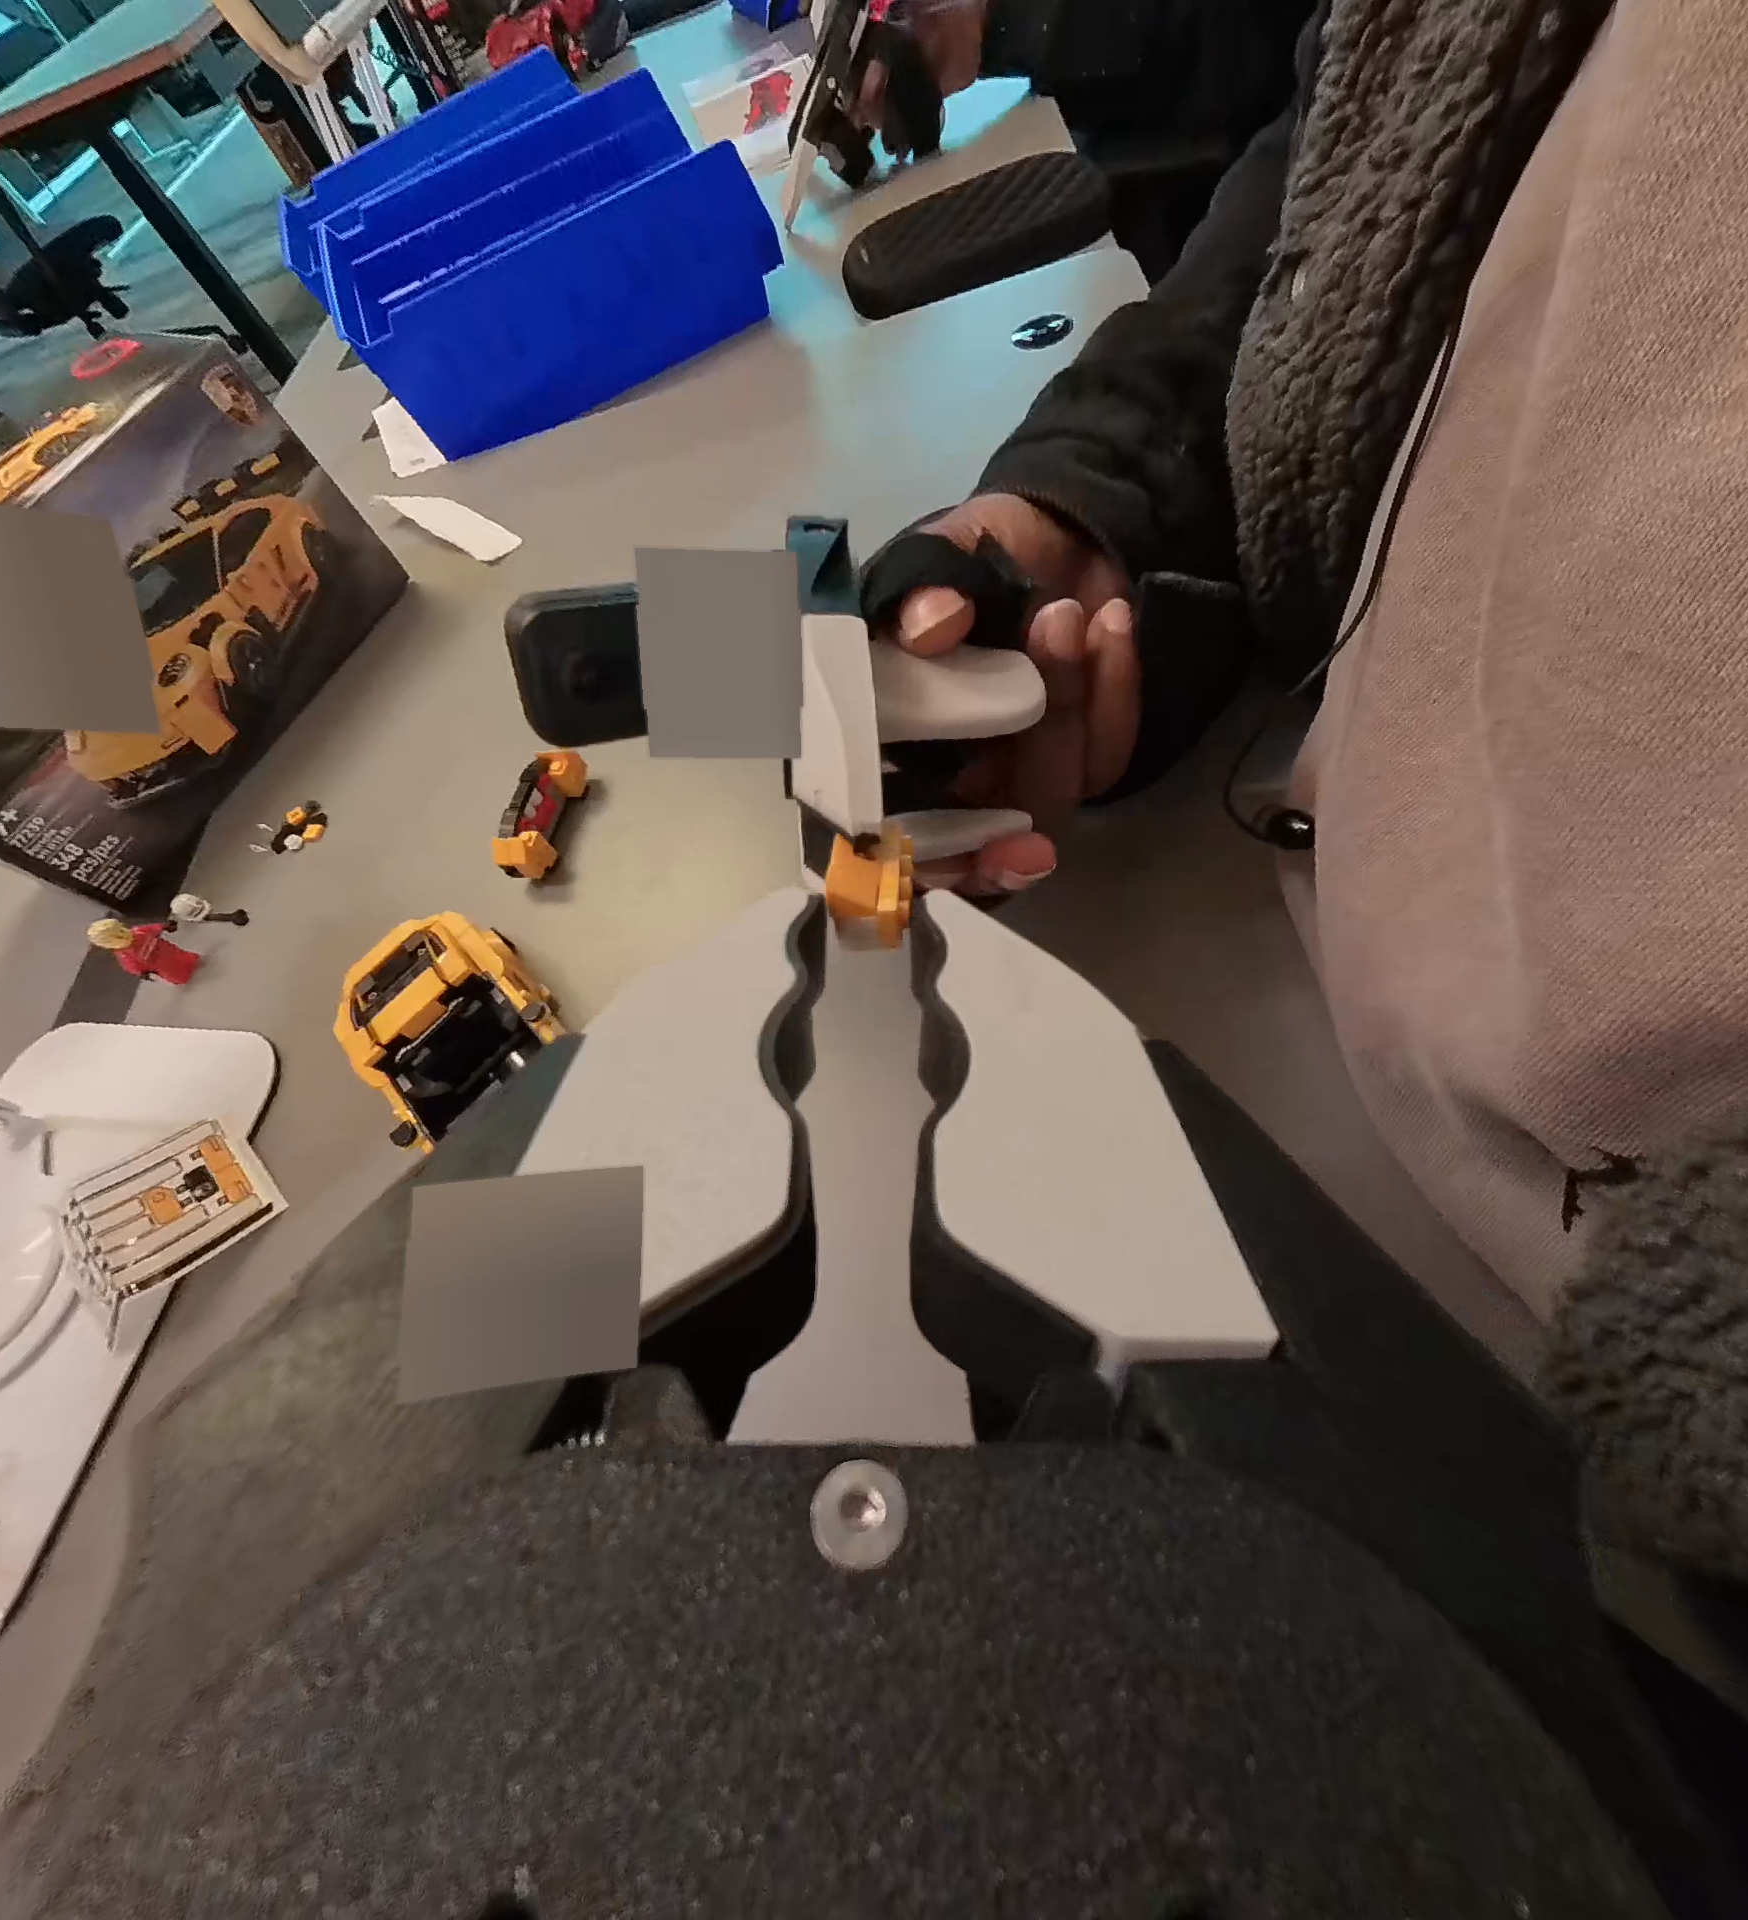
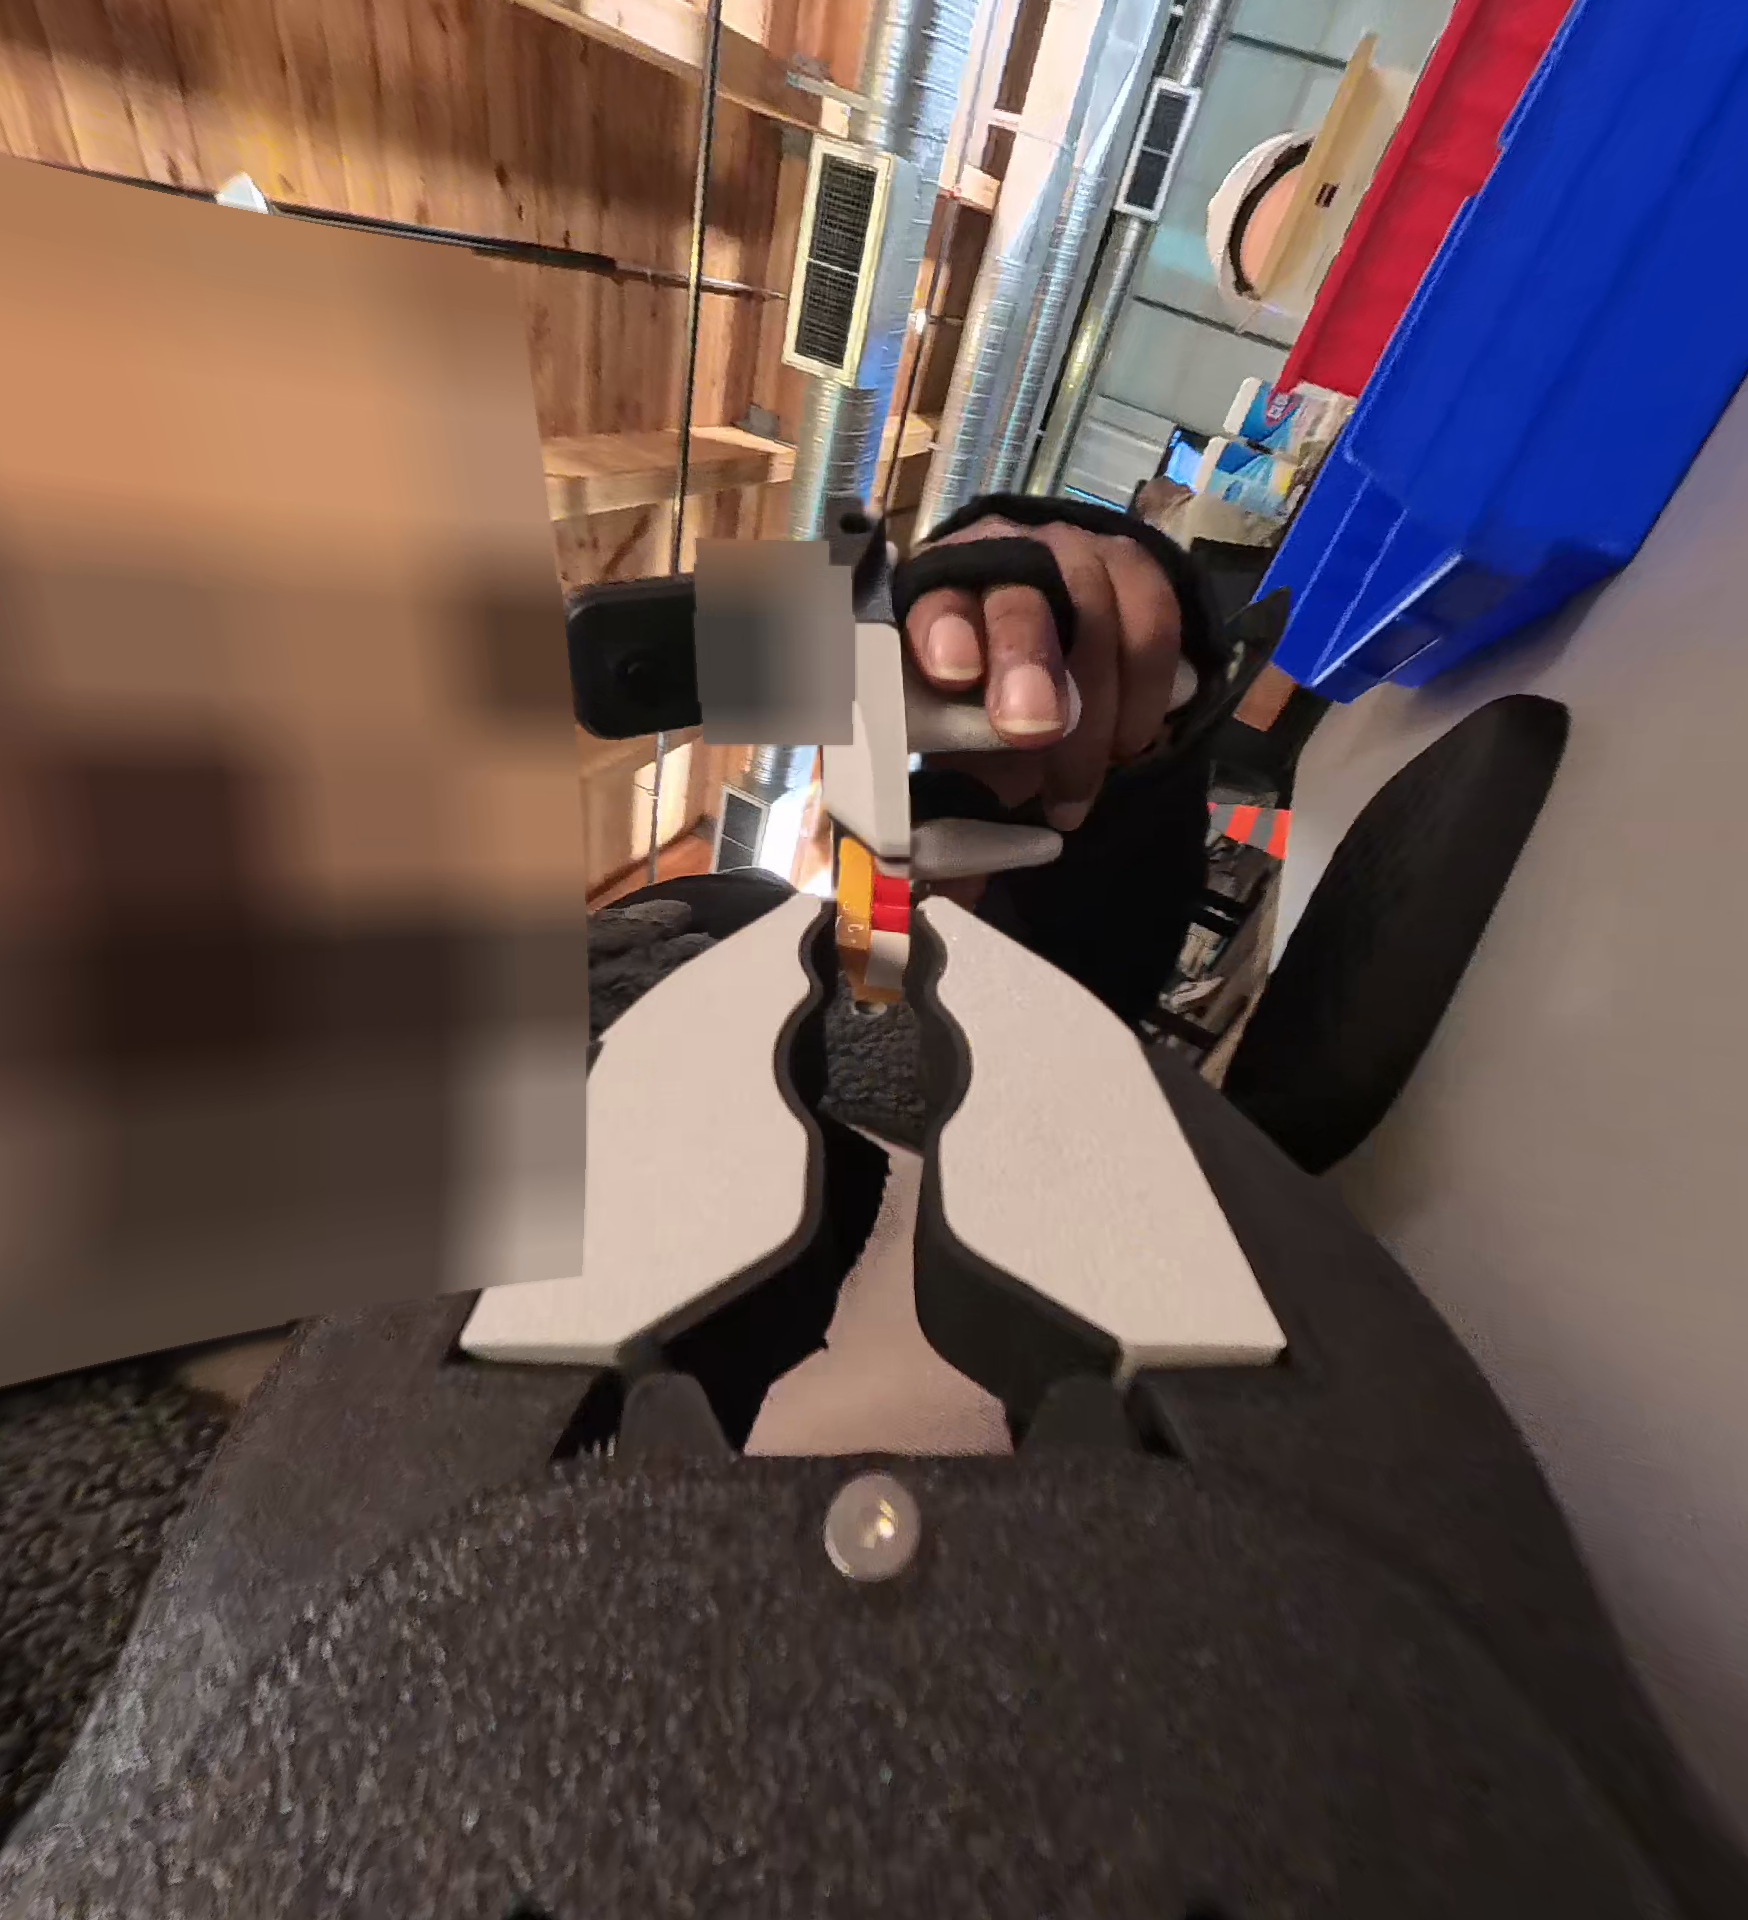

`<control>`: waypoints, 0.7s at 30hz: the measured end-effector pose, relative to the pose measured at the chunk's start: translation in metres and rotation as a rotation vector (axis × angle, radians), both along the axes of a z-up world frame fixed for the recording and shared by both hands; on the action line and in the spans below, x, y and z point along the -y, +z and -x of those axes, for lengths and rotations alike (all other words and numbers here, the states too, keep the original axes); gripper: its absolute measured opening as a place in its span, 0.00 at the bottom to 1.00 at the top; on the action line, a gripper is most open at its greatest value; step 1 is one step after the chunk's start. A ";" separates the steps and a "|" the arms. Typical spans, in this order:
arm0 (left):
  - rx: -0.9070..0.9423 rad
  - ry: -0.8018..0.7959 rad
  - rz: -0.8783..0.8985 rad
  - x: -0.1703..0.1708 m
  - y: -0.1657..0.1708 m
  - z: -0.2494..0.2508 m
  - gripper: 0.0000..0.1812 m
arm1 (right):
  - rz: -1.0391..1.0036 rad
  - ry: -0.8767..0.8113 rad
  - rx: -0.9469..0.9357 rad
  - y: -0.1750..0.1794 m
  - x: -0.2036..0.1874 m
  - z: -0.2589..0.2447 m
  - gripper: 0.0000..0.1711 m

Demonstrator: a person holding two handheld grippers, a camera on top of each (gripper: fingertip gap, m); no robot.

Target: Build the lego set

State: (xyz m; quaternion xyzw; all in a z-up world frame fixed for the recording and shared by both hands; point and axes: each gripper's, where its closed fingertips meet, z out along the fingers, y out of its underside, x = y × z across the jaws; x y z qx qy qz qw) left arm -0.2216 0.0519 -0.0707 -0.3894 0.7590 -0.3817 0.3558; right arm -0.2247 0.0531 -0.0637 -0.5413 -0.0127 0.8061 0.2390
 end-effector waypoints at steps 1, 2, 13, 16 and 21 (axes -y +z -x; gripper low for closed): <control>0.001 -0.002 -0.002 0.001 0.001 0.001 0.08 | 0.003 0.008 -0.009 0.001 0.000 0.001 0.07; -0.002 -0.001 -0.007 0.001 0.001 0.002 0.08 | 0.004 0.011 -0.011 0.000 0.000 0.002 0.07; 0.026 0.012 -0.031 -0.001 0.004 0.010 0.08 | 0.018 0.019 -0.037 0.003 -0.003 0.009 0.07; 0.031 0.015 -0.027 -0.001 0.004 0.011 0.08 | 0.022 0.018 -0.035 0.003 -0.003 0.010 0.07; 0.044 0.020 0.017 -0.002 0.003 0.011 0.08 | 0.012 0.015 -0.009 0.001 -0.003 0.010 0.07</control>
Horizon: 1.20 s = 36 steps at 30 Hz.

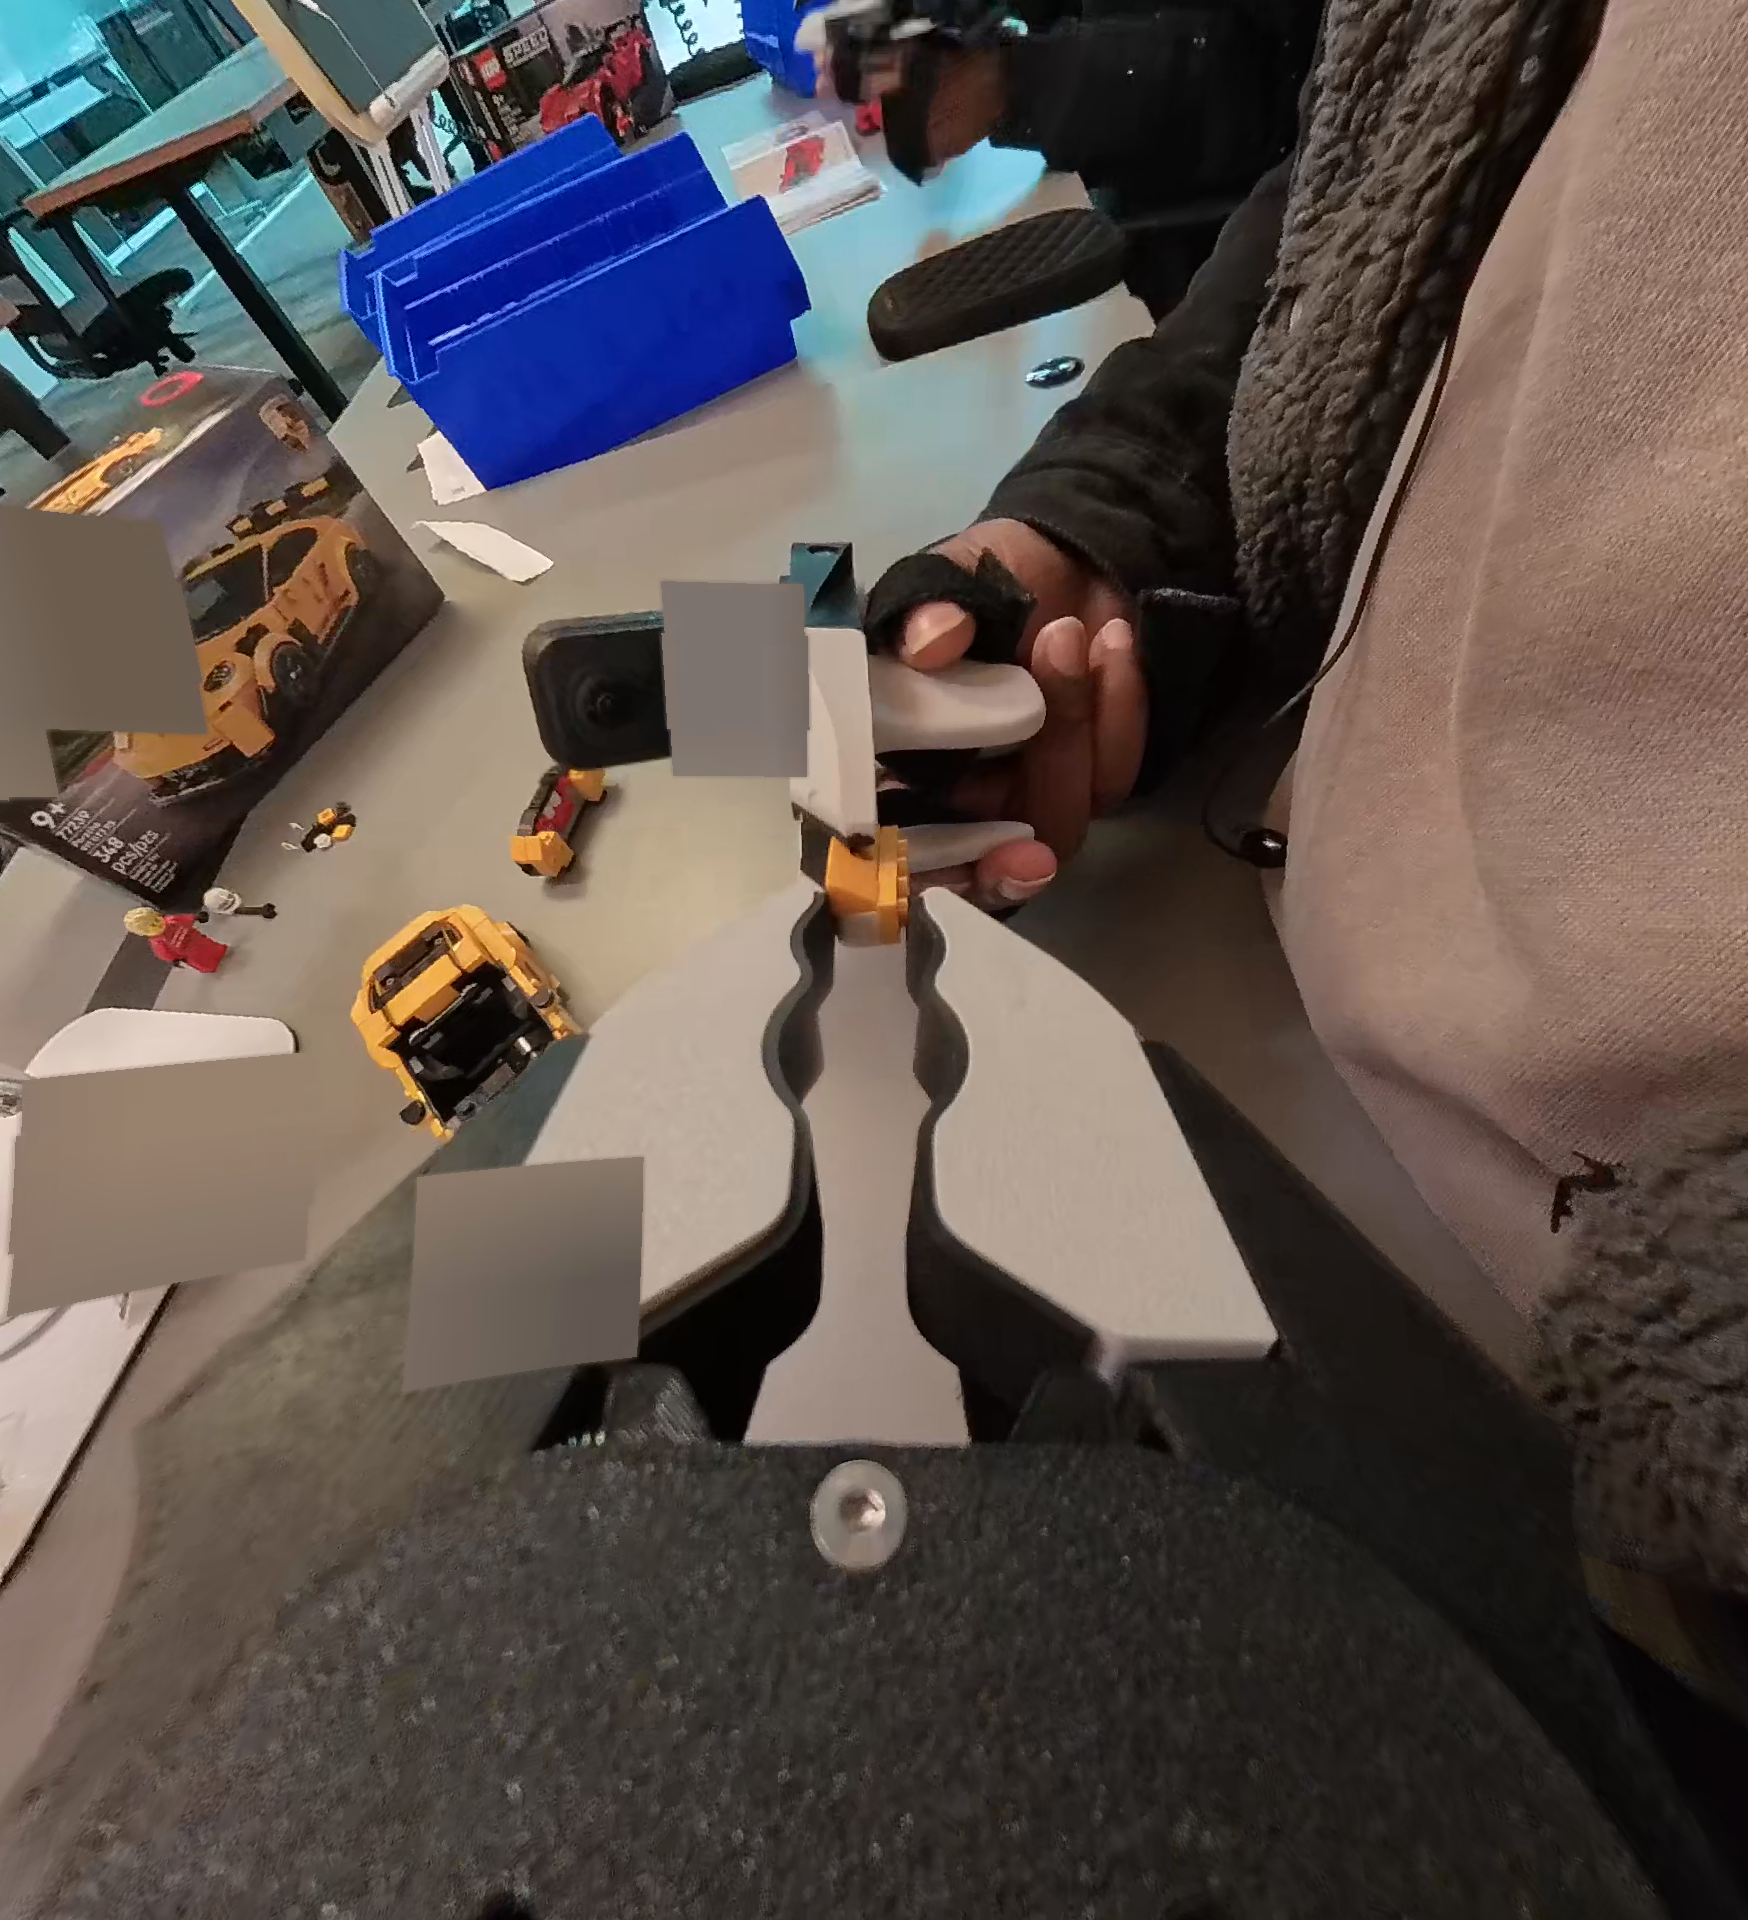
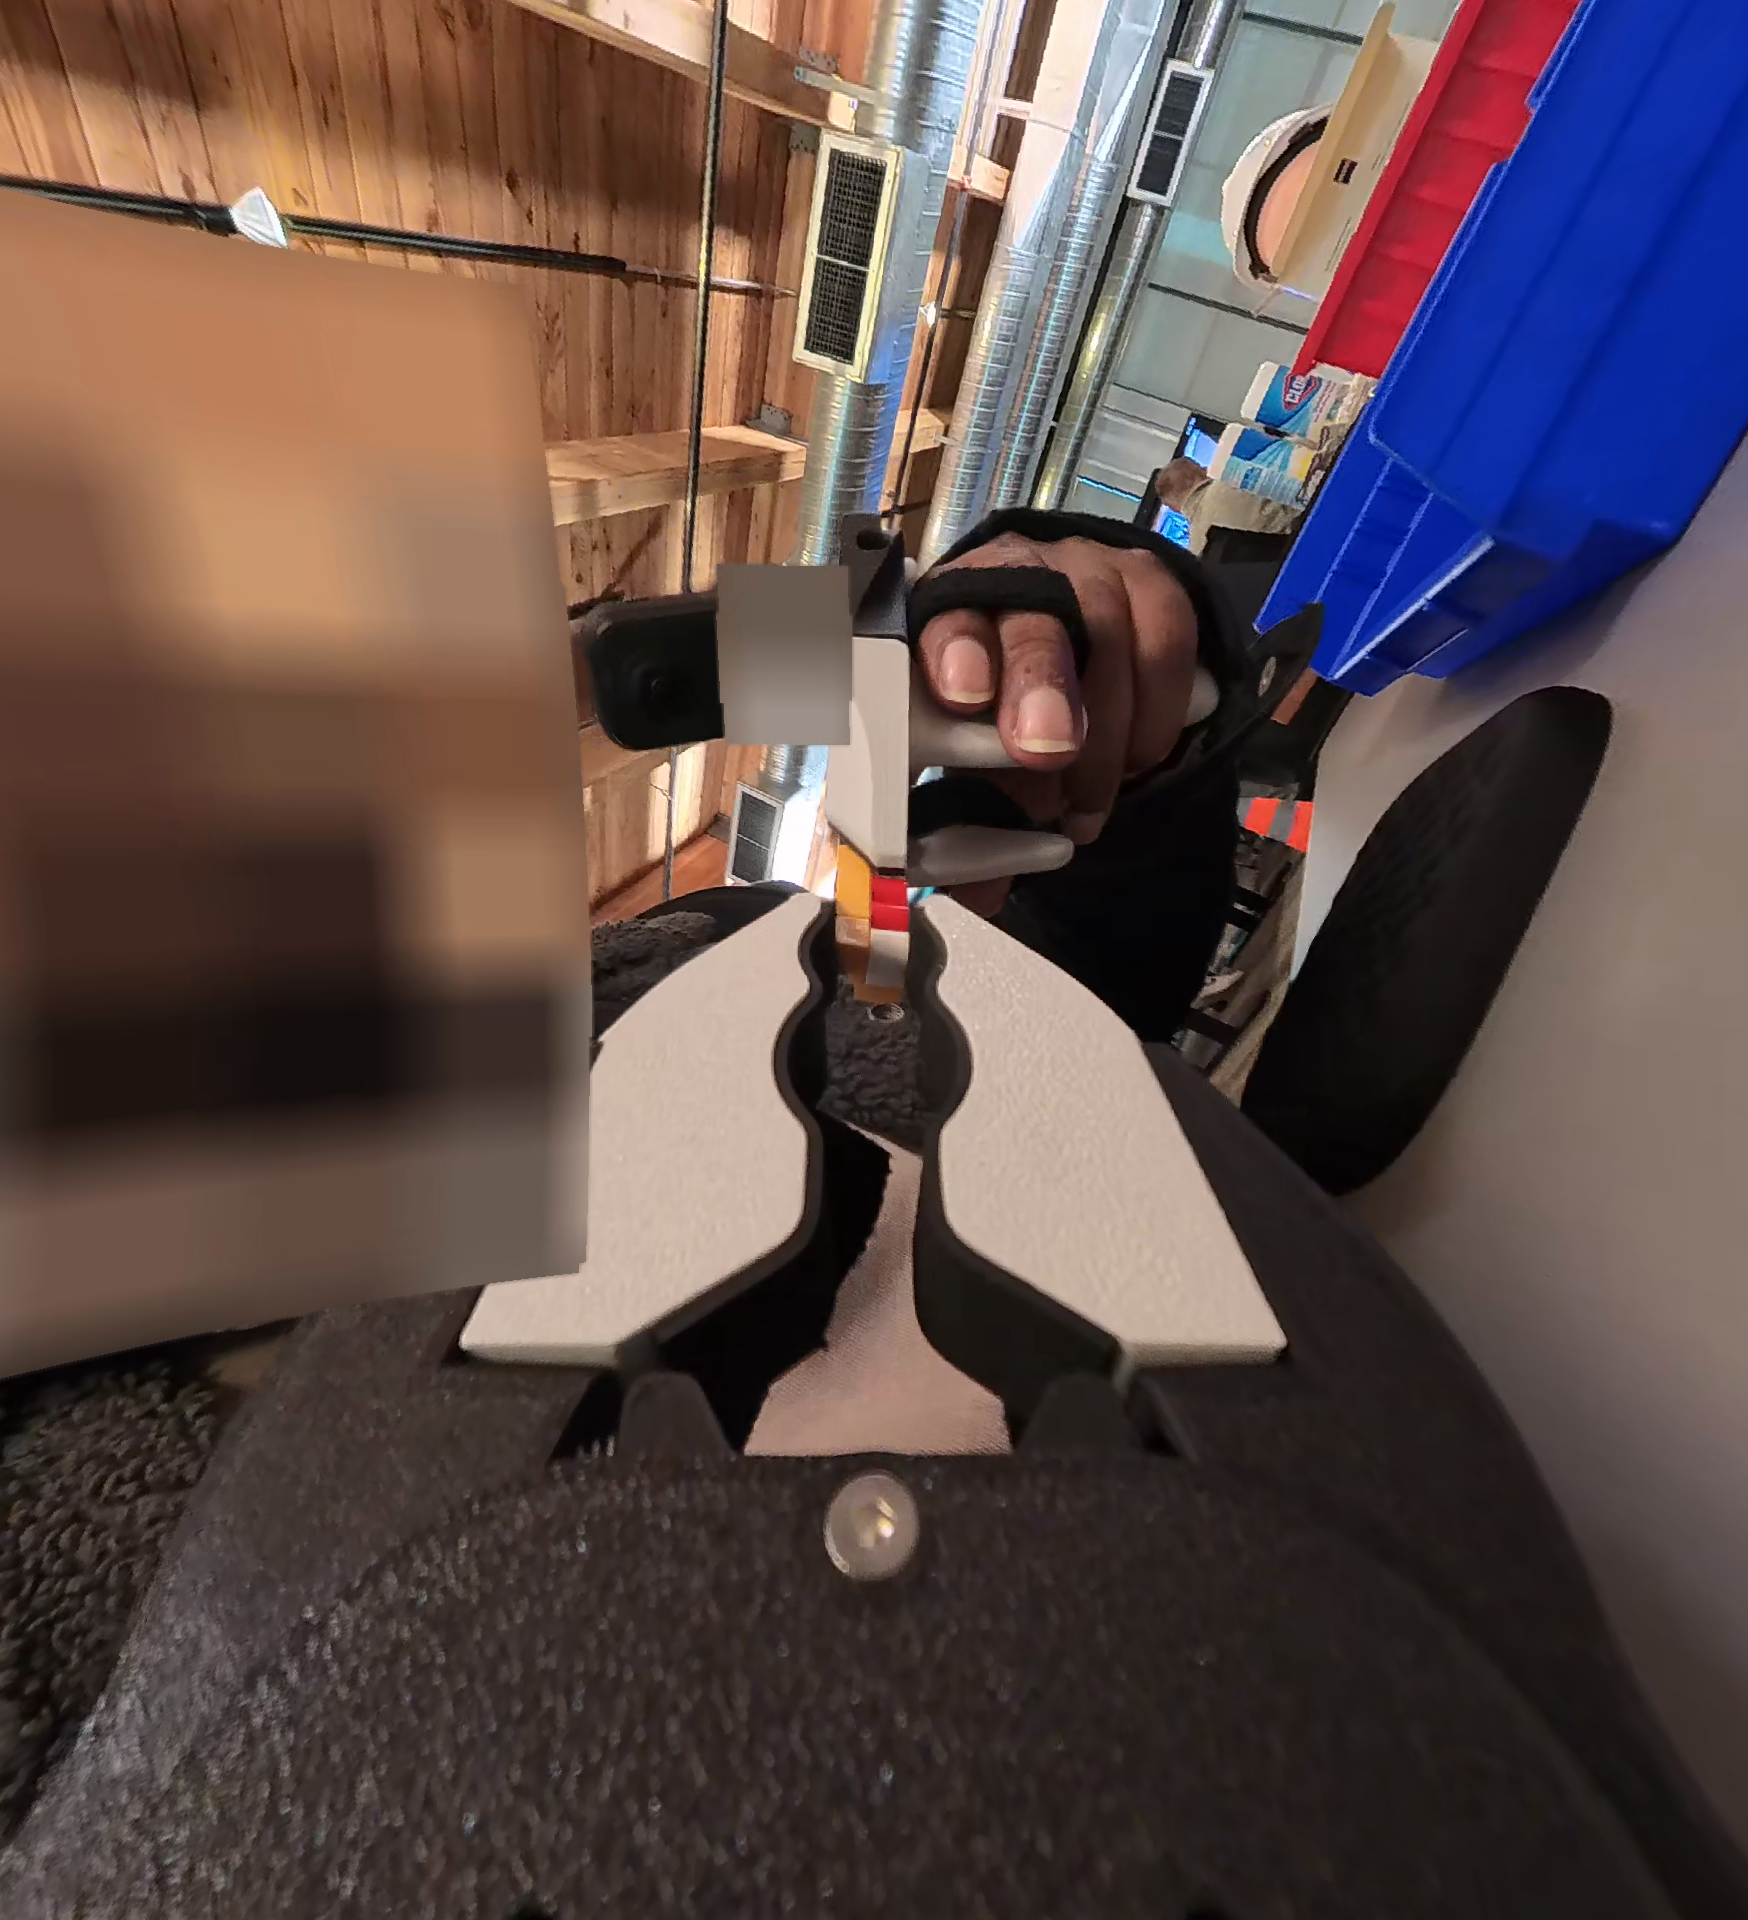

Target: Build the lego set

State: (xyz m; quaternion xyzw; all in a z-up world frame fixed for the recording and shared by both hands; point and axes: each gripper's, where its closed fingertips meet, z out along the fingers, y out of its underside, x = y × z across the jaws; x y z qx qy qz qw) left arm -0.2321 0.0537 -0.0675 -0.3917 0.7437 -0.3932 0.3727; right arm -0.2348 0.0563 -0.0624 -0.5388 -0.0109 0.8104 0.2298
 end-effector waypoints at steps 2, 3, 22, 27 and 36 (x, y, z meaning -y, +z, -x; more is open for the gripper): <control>0.000 0.001 0.007 0.000 -0.002 0.000 0.08 | -0.019 -0.003 0.029 -0.002 0.001 0.000 0.07; 0.000 0.000 0.010 0.001 -0.002 0.001 0.08 | -0.031 -0.004 0.046 -0.002 0.001 0.001 0.07; 0.110 0.002 0.377 -0.004 0.008 0.005 0.08 | -0.945 -0.323 0.772 -0.002 -0.001 0.002 0.18; 0.096 -0.001 0.396 -0.002 0.004 0.003 0.08 | -0.983 -0.319 0.774 0.001 -0.004 0.006 0.08; 0.104 0.003 0.454 -0.004 0.003 0.002 0.08 | -0.930 -0.327 0.759 -0.001 -0.006 0.005 0.08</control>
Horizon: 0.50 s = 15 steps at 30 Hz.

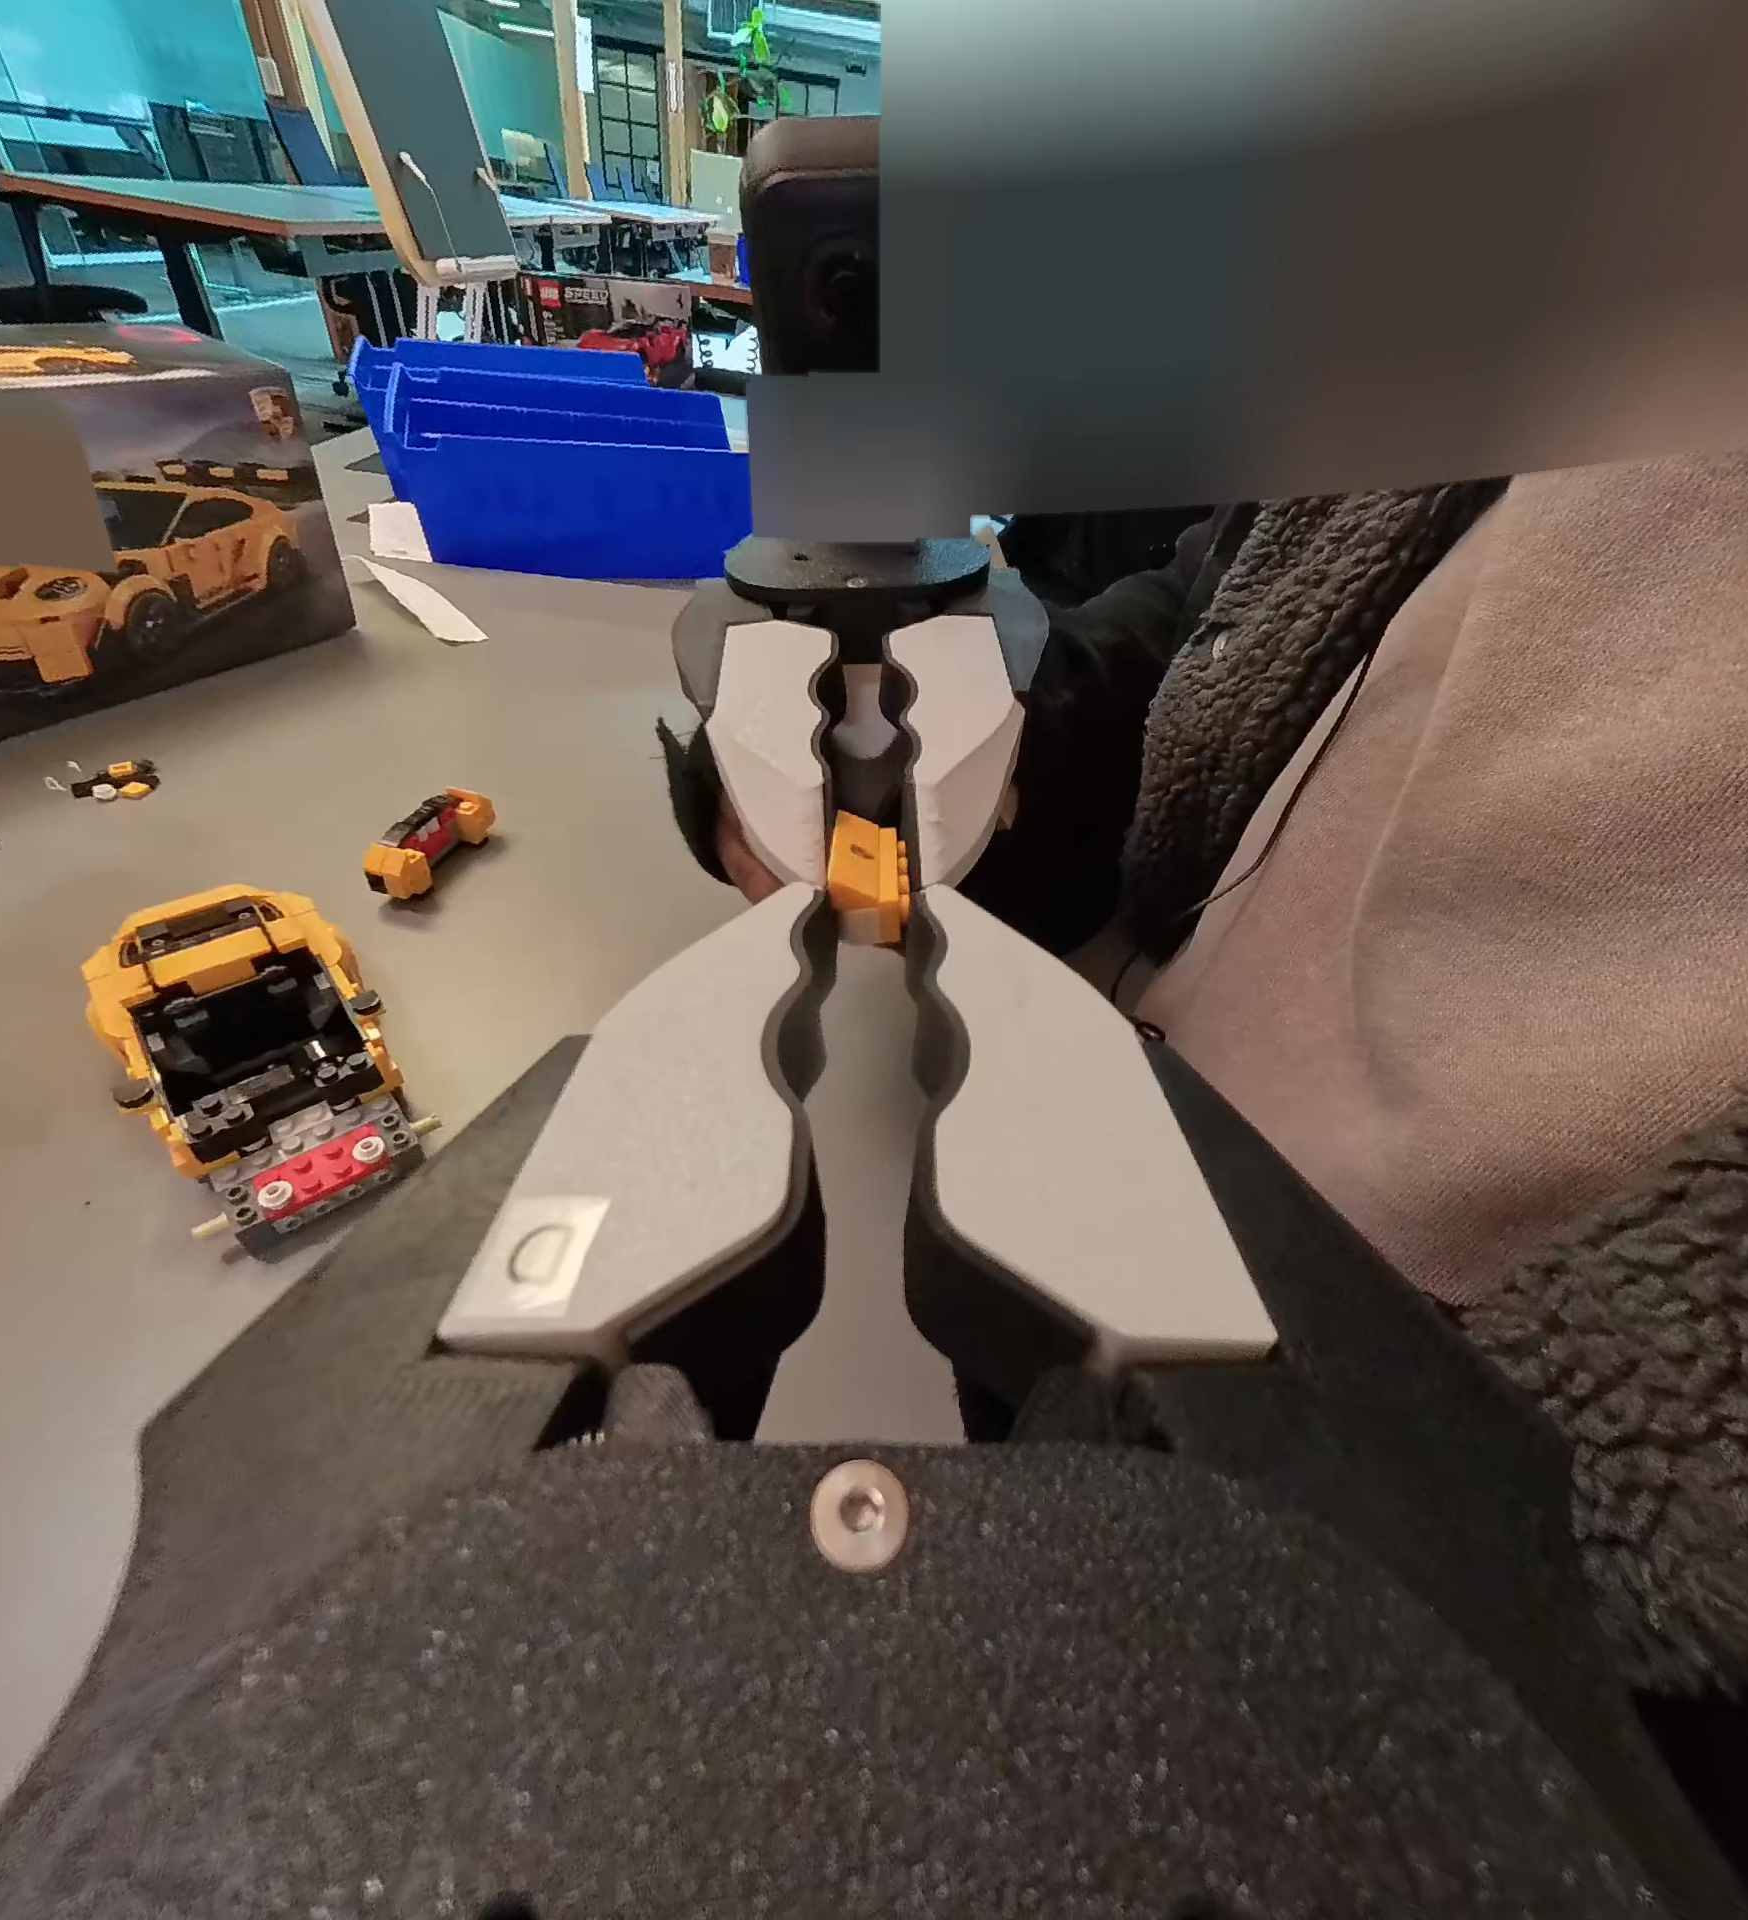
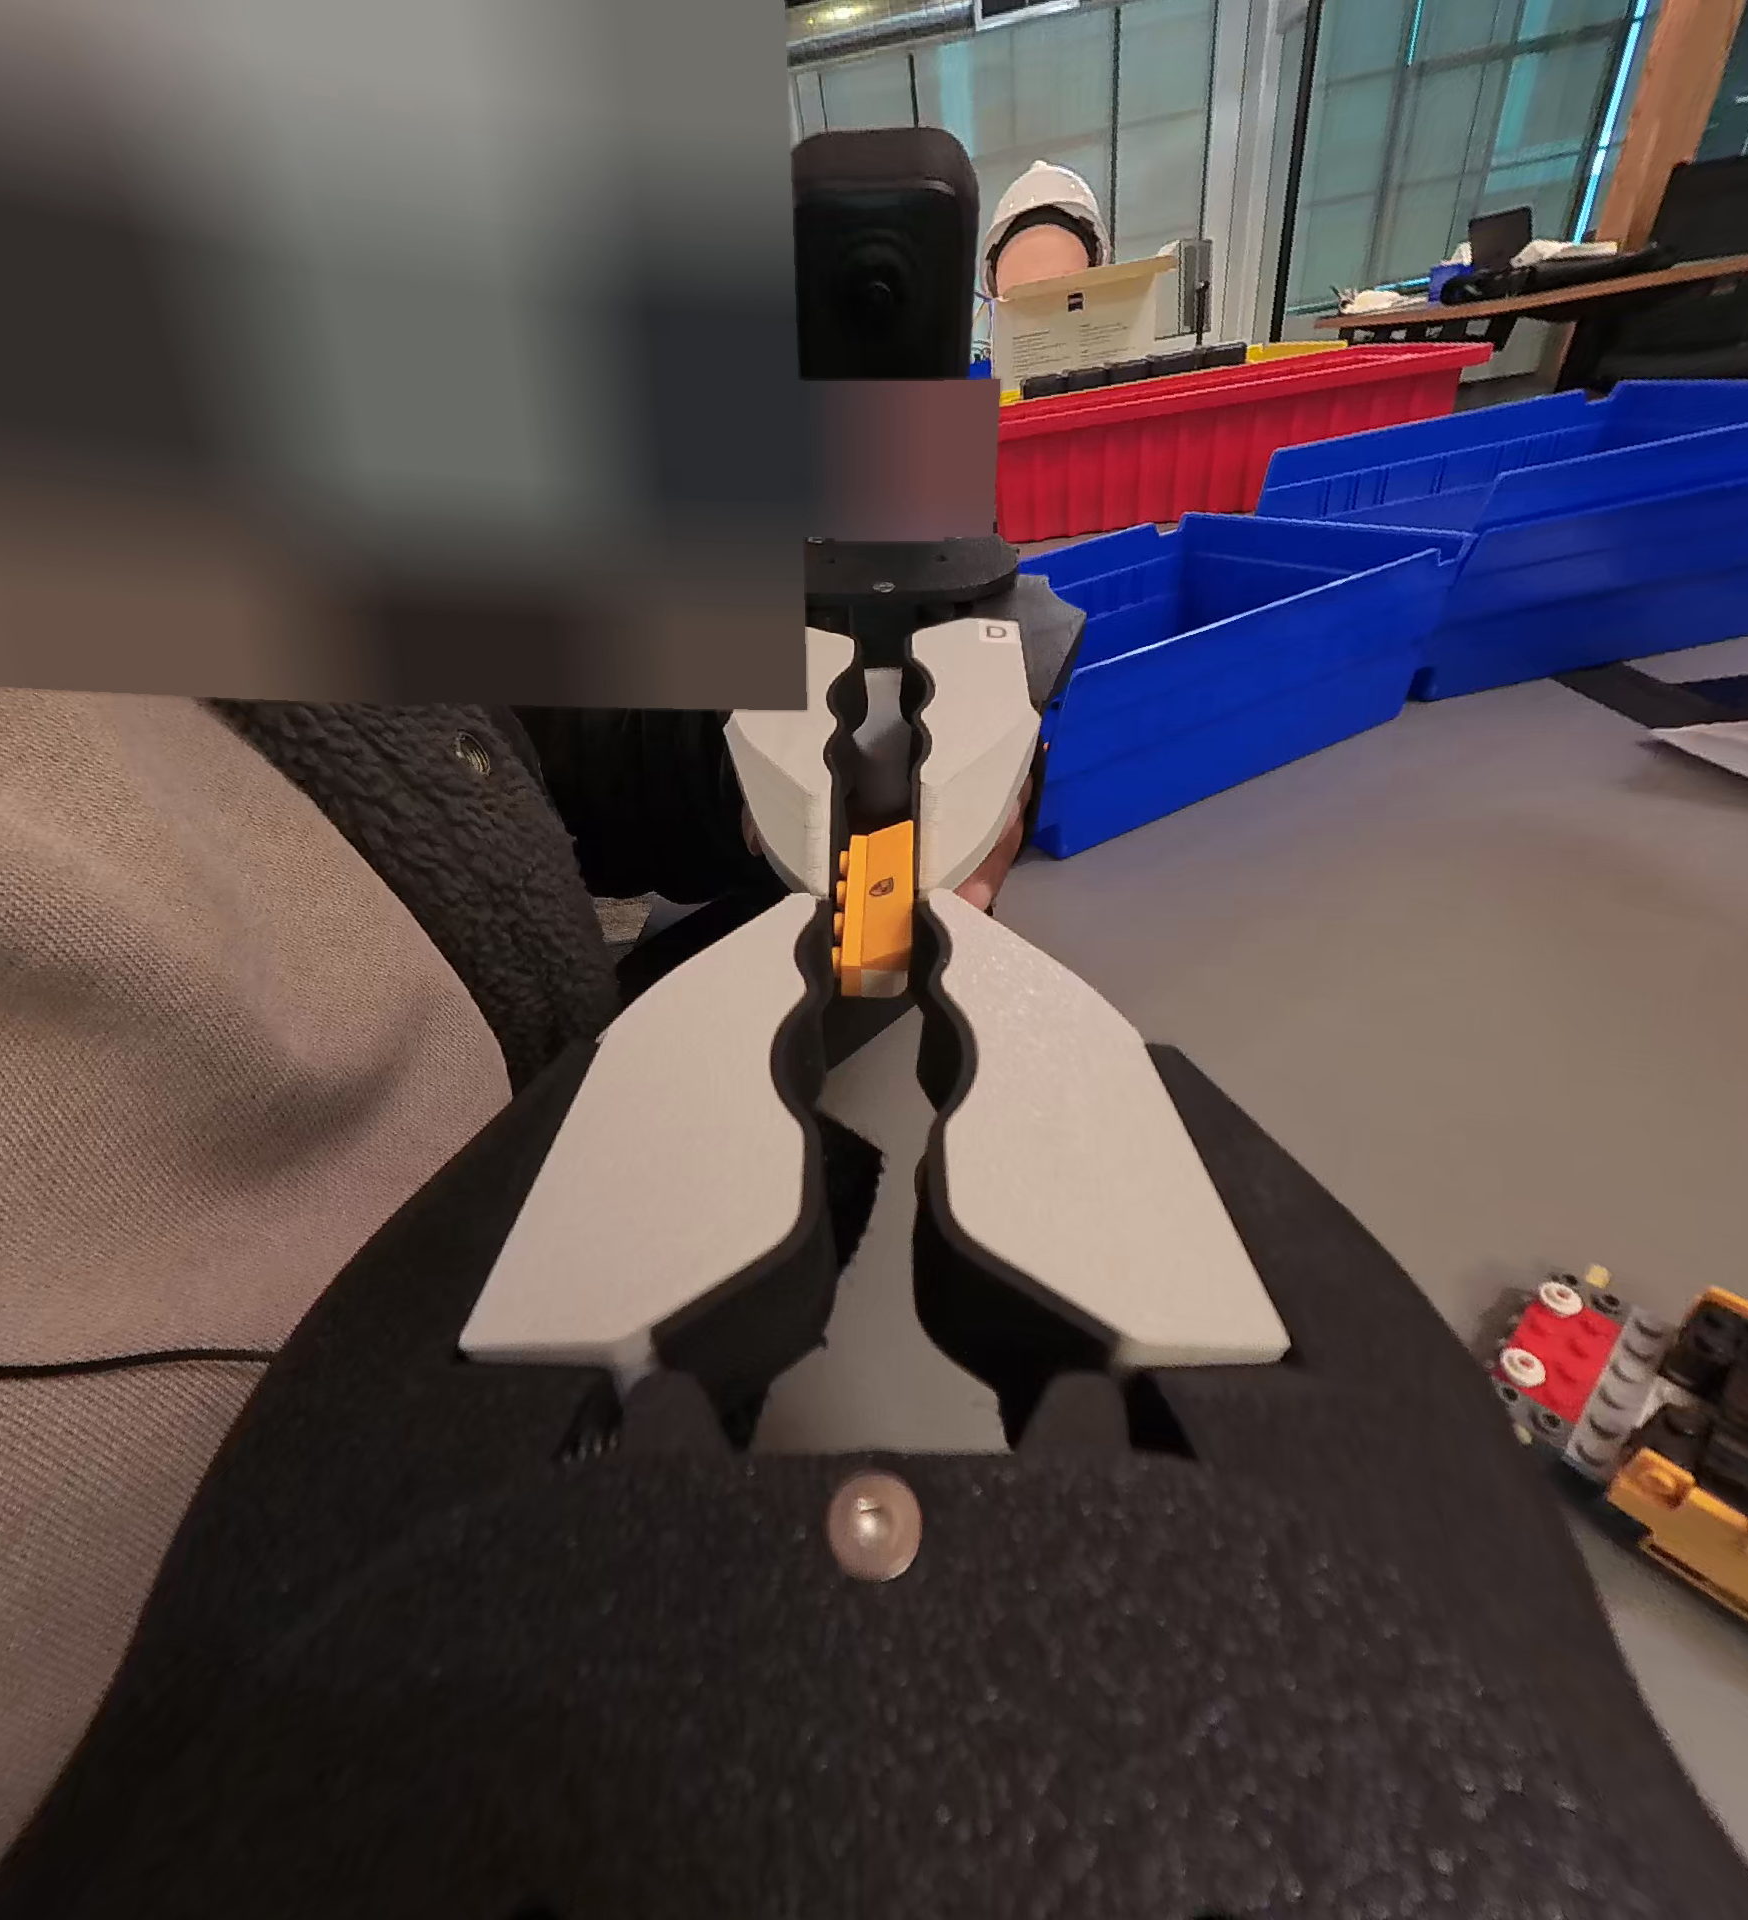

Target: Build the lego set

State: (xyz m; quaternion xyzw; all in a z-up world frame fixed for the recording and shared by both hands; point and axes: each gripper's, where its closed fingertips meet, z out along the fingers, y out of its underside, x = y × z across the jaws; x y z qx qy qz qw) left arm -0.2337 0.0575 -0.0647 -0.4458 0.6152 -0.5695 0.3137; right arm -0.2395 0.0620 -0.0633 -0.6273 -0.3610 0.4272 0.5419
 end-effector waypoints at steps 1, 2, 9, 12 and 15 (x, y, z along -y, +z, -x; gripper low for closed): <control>0.001 -0.001 0.006 0.000 0.000 0.000 0.08 | 0.004 -0.001 0.001 0.000 0.000 0.000 0.08; 0.002 -0.001 0.011 0.000 -0.001 -0.001 0.08 | 0.010 -0.003 -0.001 -0.001 0.000 -0.001 0.08; -0.027 0.017 0.005 -0.008 -0.018 -0.010 0.09 | 0.066 -0.029 0.053 -0.018 -0.006 -0.009 0.08; -0.087 0.041 -0.088 -0.019 -0.038 -0.015 0.12 | 0.070 -0.056 0.170 -0.040 -0.013 -0.021 0.08; -0.170 0.034 -0.191 -0.029 -0.059 -0.023 0.12 | 0.091 -0.056 0.242 -0.059 -0.021 -0.028 0.08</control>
